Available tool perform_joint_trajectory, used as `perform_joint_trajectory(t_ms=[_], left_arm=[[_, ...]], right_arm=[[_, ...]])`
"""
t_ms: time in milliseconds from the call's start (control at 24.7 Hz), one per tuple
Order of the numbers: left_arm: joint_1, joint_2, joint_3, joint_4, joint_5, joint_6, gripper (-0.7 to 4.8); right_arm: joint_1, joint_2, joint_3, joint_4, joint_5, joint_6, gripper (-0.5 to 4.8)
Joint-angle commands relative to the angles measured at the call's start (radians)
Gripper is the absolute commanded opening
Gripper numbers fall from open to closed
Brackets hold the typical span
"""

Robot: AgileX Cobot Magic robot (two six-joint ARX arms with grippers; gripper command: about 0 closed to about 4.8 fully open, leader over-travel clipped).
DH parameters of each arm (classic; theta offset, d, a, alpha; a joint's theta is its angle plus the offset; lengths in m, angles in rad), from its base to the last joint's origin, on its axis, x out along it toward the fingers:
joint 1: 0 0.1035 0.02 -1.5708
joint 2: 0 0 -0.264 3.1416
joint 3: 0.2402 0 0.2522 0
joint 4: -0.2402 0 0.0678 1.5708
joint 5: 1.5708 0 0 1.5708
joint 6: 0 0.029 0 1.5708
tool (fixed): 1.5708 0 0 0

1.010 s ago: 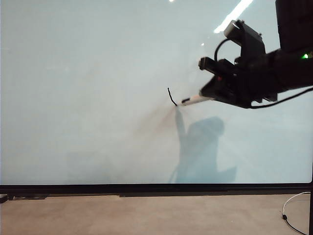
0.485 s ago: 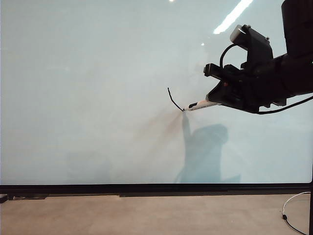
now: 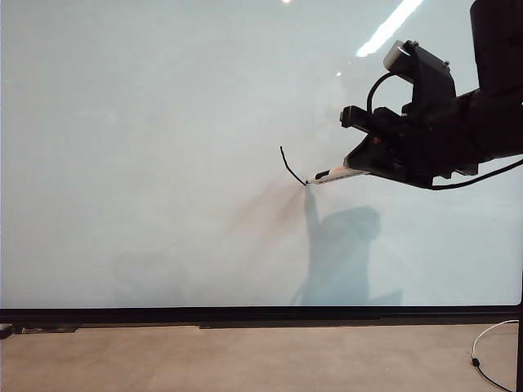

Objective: Pick up the pen on the shelf to the right of the whiteboard and draw a check mark.

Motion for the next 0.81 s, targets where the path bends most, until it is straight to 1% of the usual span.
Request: perform_joint_trajectory(t_ms=[40, 242, 808], left_arm=[[0.000, 0.000, 0.003, 0.013, 0.000, 0.004, -0.05], [0.000, 0.000, 0.003, 0.013, 0.000, 0.004, -0.05], [0.000, 0.000, 0.003, 0.013, 0.000, 0.004, -0.04]], right_arm=[[0.001, -0.009, 0.003, 0.028, 0.006, -0.041, -0.07], [0.000, -0.016, 0.002, 0.011, 0.037, -0.079, -0.07], [0.000, -0.016, 0.002, -0.021, 0.037, -0.188, -0.07]])
